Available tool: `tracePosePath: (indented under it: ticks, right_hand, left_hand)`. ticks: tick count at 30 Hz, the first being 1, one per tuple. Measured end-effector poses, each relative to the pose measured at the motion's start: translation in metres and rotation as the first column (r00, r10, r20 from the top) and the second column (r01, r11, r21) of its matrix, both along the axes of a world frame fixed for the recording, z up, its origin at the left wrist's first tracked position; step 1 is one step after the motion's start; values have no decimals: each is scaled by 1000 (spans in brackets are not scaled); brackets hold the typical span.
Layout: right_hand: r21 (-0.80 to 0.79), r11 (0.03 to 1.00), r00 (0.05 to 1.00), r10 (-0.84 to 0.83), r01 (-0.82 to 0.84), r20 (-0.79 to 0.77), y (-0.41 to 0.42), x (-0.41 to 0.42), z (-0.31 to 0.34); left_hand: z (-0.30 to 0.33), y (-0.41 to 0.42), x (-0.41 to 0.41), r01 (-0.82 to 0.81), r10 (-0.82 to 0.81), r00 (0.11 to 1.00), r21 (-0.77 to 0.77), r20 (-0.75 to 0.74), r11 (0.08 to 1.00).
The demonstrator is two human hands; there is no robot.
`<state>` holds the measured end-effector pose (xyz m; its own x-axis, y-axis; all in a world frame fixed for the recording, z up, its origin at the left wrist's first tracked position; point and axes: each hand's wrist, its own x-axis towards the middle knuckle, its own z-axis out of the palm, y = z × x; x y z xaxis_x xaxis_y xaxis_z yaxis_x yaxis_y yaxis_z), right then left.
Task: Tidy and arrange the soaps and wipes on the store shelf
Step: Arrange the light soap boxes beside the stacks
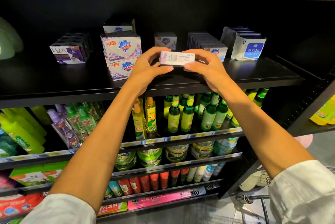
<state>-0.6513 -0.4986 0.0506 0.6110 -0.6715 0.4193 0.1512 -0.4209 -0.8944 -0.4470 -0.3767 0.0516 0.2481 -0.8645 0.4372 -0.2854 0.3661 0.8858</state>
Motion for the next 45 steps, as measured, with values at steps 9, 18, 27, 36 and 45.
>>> tracePosePath:
  ticks: [9, 18, 27, 36, 45]
  right_hand:
    - [41, 999, 1000, 0, 0, 6, 2, 1, 2]
    - [102, 994, 998, -51, 46, 42, 2, 2, 3]
    - [92, 996, 1000, -23, 21, 15, 1, 1, 4]
    - [138, 986, 995, -97, 96, 7, -4, 2, 4]
    - [114, 992, 996, -53, 60, -67, -3, 7, 7]
  left_hand:
    - [3, -1, -5, -100, 100, 994, 9, -31, 995]
    - [6, 3, -7, -40, 45, 996, 68, -71, 997]
    - [3, -1, -6, -42, 48, 997, 97, -65, 994]
    - [-8, 7, -13, -344, 307, 876, 34, 372, 938]
    - [-44, 56, 7, -329, 322, 439, -184, 839, 926]
